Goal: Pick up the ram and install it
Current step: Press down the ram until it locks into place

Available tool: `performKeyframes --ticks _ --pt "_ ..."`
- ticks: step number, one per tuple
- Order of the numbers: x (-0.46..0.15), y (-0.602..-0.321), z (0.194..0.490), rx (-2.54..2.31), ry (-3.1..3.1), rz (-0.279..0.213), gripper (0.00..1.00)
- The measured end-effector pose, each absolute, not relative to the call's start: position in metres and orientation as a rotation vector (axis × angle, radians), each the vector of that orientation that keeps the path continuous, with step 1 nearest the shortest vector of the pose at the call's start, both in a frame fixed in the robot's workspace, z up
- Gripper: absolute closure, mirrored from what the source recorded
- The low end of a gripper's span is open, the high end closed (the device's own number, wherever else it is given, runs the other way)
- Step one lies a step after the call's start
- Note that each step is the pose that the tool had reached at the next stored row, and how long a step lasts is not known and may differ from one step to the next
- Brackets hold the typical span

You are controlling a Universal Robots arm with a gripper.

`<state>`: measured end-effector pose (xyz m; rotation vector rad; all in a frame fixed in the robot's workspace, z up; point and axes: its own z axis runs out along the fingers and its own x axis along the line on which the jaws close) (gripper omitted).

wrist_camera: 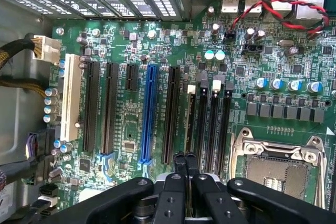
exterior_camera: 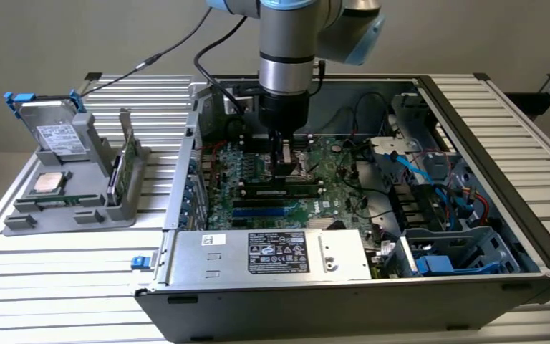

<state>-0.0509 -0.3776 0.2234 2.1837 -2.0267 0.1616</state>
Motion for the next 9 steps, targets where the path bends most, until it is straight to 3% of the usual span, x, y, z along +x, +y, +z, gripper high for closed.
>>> performKeyframes --ticks 9 --pt "-0.038 -0.387 0.241 2.176 -2.016 0.143 0.90"
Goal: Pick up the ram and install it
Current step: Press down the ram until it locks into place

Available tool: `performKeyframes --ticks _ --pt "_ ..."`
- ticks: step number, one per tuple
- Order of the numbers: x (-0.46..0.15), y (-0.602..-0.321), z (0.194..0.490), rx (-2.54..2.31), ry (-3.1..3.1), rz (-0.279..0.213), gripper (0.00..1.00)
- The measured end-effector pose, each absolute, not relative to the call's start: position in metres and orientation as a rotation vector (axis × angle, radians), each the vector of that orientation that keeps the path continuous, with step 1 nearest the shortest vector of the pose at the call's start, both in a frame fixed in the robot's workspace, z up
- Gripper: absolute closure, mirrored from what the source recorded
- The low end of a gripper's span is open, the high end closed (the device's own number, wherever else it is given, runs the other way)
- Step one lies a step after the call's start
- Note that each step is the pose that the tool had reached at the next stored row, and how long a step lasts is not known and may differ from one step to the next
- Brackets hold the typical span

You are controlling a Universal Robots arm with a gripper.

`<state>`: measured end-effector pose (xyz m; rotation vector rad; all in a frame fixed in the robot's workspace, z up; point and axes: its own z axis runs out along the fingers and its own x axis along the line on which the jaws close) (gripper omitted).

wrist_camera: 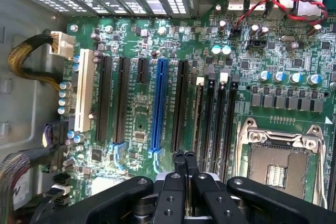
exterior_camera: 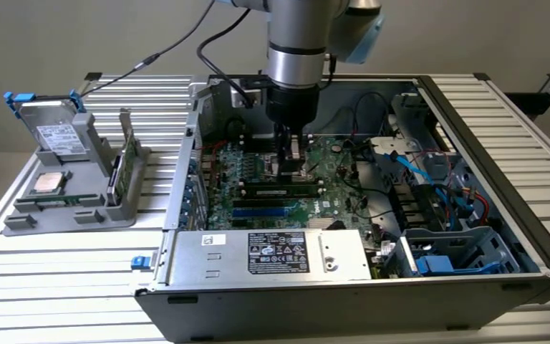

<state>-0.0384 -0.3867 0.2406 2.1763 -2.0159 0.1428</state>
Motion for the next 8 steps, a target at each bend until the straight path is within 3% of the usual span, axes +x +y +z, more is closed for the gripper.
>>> performKeyframes --ticks 8 --pt "-0.0338 -0.3909 0.2455 2.174 -2.012 0.135 0.90"
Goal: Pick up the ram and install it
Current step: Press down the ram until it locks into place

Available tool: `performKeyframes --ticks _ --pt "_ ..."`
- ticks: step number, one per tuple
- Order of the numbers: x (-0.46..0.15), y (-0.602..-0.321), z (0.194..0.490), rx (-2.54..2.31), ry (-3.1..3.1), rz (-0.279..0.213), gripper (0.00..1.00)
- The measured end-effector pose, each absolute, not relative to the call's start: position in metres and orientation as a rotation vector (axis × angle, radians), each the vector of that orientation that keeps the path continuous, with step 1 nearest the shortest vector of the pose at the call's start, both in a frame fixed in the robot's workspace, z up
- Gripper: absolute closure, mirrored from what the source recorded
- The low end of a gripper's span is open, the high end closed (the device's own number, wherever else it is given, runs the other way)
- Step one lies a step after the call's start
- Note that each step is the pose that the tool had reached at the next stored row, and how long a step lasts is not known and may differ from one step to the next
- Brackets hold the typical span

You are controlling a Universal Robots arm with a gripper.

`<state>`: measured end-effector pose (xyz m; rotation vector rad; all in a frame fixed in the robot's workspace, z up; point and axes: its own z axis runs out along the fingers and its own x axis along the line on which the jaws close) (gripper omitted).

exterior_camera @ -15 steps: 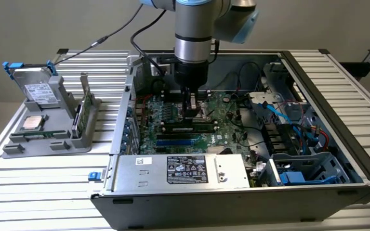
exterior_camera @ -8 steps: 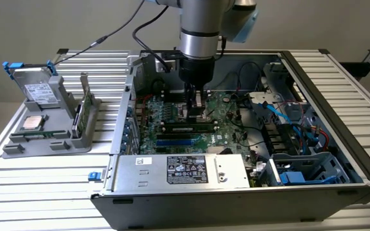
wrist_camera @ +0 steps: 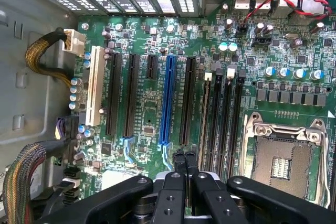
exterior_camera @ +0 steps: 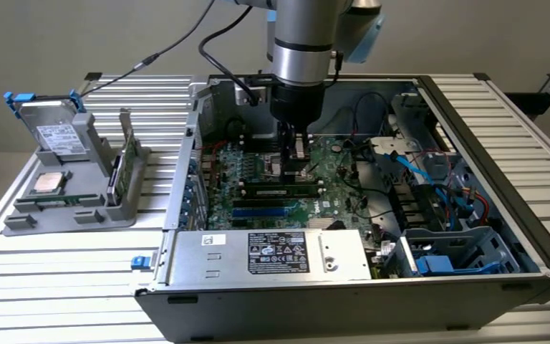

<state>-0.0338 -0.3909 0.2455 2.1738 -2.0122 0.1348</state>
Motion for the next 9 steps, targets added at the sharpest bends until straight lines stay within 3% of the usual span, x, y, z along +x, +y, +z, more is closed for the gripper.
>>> performKeyframes --ticks 9 --pt "-0.0338 -0.3909 0.2455 2.174 -2.012 0.134 0.90"
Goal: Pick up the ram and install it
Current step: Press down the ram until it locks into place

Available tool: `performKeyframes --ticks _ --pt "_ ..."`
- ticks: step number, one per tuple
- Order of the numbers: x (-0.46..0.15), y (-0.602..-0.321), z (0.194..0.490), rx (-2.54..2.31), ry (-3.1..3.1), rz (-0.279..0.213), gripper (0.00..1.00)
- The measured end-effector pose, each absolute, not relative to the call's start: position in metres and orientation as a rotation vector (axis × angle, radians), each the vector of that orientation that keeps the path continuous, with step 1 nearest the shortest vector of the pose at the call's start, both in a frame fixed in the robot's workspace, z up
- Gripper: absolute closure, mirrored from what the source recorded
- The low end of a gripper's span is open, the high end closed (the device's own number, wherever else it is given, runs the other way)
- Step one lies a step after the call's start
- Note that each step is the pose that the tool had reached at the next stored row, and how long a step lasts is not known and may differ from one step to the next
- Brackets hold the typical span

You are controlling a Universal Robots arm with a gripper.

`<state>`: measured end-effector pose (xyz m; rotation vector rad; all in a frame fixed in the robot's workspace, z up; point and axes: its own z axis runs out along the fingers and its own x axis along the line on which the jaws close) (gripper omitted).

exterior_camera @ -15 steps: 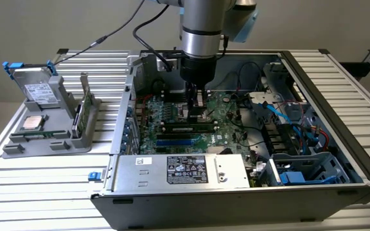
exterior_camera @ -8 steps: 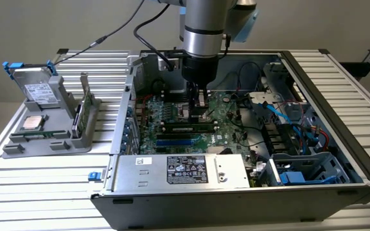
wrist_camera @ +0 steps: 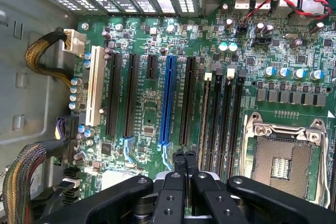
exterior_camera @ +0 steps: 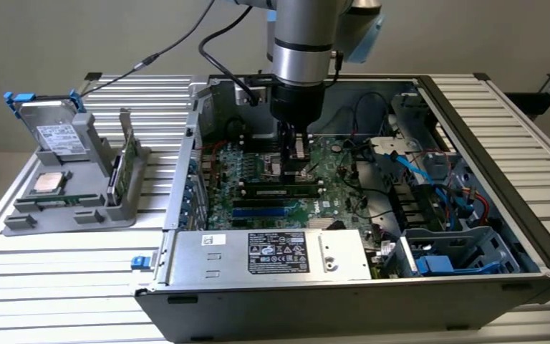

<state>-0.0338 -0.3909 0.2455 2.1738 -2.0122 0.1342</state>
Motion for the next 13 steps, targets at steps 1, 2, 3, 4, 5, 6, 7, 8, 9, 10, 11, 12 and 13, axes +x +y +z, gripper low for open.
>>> performKeyframes --ticks 1,2,3,4,5,6,7,8,9,10,11,12,13 --pt "-0.0338 -0.3909 0.2455 2.174 -2.012 0.134 0.90" --pt "-0.0338 -0.3909 0.2455 2.174 -2.012 0.134 0.90" --pt "-0.0338 -0.3914 0.2455 2.174 -2.012 0.134 0.90" --pt "-0.0338 -0.3926 0.2455 2.176 -2.014 0.131 0.90" --pt "-0.0341 -0.3941 0.2455 2.178 -2.015 0.129 0.90" --pt "-0.0341 -0.3958 0.2455 2.179 -2.017 0.127 0.90" --pt "-0.0341 -0.3973 0.2455 2.180 -2.018 0.125 0.90" --pt "-0.0341 -0.3978 0.2455 2.178 -2.020 0.124 0.90" --pt "-0.0342 -0.3978 0.2455 2.173 -2.026 0.123 0.90" --pt "-0.0341 -0.3978 0.2455 2.164 -2.035 0.121 0.90" --pt "-0.0341 -0.3978 0.2455 2.152 -2.049 0.120 0.90" --pt "-0.0341 -0.3978 0.2455 2.139 -2.062 0.118 0.90" --pt "-0.0341 -0.3979 0.2455 2.123 -2.077 0.116 0.90"
